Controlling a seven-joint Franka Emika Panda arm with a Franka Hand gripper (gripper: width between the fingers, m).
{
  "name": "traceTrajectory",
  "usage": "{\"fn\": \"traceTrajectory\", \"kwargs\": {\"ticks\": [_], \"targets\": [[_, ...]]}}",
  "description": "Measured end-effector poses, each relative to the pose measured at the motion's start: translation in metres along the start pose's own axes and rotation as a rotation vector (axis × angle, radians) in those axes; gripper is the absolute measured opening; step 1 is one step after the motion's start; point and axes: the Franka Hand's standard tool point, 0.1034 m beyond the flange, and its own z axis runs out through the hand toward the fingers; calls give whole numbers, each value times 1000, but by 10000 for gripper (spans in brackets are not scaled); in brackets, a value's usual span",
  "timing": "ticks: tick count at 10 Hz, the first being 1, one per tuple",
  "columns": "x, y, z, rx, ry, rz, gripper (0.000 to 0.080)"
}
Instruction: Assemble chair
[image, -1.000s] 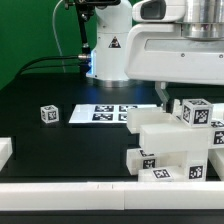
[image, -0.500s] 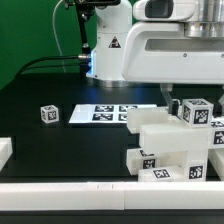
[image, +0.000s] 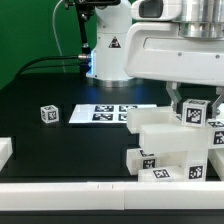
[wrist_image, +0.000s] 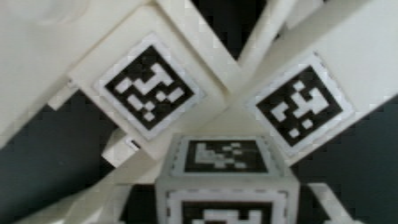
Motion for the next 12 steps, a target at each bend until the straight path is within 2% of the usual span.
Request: {"fn": "traceTrajectory", "kwargs": {"ticks": [3,4,5,7,8,9,10,11,12], "targets": [[-1,-1,1,10,-4,391,281],[1,-3,1,43,-15,570,281],[1,-4,1,56,-17,619,281],[1,-5,1,56,-16,600,287],[1,-5,1,56,-16,573,497],[1,-5,1,56,-16,571,600],[3,-4,1,58,-10,395,600],[3,-4,0,52,-10,187,642],[-2,-7,0,37,-13,60,647]]}}
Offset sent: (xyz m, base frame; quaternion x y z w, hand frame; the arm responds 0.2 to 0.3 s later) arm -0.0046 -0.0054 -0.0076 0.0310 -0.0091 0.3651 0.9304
